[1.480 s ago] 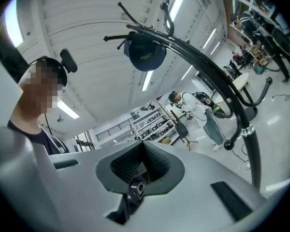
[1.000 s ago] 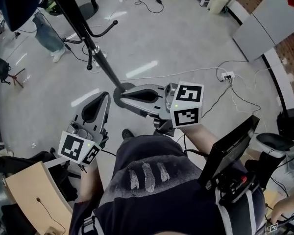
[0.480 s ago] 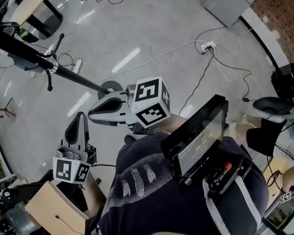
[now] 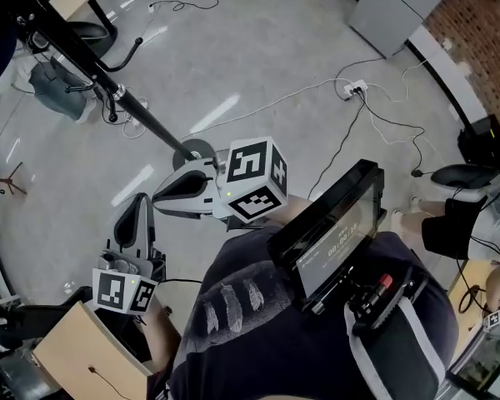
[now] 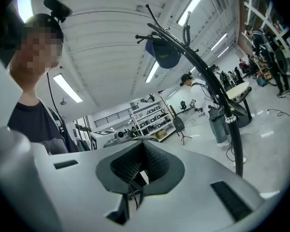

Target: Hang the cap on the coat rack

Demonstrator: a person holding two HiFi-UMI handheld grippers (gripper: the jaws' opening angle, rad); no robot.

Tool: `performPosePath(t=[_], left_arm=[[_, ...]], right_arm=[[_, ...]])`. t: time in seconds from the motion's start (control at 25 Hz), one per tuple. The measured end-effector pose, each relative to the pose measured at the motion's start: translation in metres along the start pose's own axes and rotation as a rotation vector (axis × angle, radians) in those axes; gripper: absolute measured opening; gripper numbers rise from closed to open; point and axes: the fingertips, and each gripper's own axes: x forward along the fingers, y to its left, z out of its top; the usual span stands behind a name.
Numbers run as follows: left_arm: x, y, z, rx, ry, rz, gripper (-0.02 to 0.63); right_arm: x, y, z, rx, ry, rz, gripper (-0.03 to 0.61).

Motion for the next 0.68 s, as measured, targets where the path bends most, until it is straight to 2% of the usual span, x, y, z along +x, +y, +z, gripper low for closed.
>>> performPosePath(t=[0.16,0.4,0.68], left_arm=[[-0.048,0.007,-0.022,-0.062,0.002,-0.025,0.008],[-0.067,0.012,-0.037,-0.109,0.024,-0.081,0.008],[-0.079,-0.029,-0.043,-0.105,-0.001,-0.144,0.008]], right_arm=[[0.038,0.025,-0.022,0.022,0.013,-0.025,0.003],[0.051,0.035,-0.035,0.055,0.022,-0.100,0.003],[0.029,0.062,-0.054,0.066,-0.010,-0.147,0.003]])
